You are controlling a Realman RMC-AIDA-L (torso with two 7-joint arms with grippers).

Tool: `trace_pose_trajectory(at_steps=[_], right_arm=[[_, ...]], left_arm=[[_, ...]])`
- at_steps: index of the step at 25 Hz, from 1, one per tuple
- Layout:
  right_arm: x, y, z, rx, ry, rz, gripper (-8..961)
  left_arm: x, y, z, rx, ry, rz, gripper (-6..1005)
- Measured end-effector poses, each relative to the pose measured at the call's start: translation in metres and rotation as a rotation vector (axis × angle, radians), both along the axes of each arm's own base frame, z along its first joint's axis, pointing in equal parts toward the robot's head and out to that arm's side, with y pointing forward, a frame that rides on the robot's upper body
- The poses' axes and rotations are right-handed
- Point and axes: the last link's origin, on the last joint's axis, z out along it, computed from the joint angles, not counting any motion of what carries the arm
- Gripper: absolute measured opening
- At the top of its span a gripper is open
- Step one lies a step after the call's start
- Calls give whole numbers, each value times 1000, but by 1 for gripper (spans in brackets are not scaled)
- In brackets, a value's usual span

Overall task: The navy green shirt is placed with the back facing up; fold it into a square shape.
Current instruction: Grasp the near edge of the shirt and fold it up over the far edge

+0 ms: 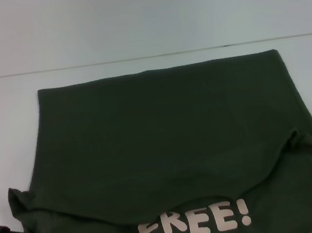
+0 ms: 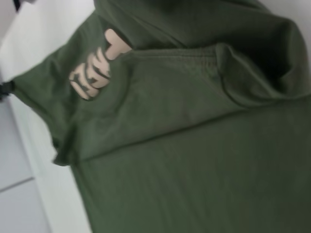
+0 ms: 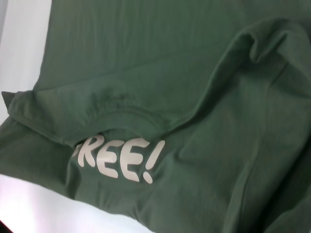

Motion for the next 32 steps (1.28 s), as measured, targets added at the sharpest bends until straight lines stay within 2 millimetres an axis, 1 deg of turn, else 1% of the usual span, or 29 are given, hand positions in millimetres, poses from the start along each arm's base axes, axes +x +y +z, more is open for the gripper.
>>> trace_pose_trajectory(at_steps=[3, 6, 7, 9, 11, 13, 15, 20, 22, 26, 28, 32], right_arm=[[2, -4, 4, 29, 31, 0, 31], [-2, -1, 15, 106, 108, 23, 31], [-5, 2, 21, 146, 140, 34, 31], [-11, 12, 32, 235, 191, 48, 31], [-14, 27, 41, 344, 208, 40, 31], [-12, 46, 45, 443, 182, 11, 31], [-11, 66, 41, 522, 143, -17, 31], [-21, 115, 14, 641, 49, -32, 30], [-24, 133, 4, 695, -17, -33, 30], [-35, 156, -11, 762, -118, -5, 30], [-44, 166, -15, 786, -149, 23, 30], [-54, 179, -14, 840, -180, 42, 30]], left_arm=[[3, -1, 1, -6, -23, -21, 24], [6, 5, 8, 46, -49, -25, 24], [7, 11, 14, 86, -65, -22, 24], [10, 21, 23, 149, -93, -4, 24], [10, 39, 31, 230, -111, 50, 24], [11, 59, 33, 300, -88, 109, 24], [13, 76, 31, 354, -66, 143, 24], [24, 119, 13, 450, -6, 182, 24], [24, 131, 5, 477, 50, 198, 23], [23, 147, -13, 516, 168, 223, 23], [23, 151, -14, 543, 190, 225, 23], [25, 162, -8, 624, 211, 221, 23]])
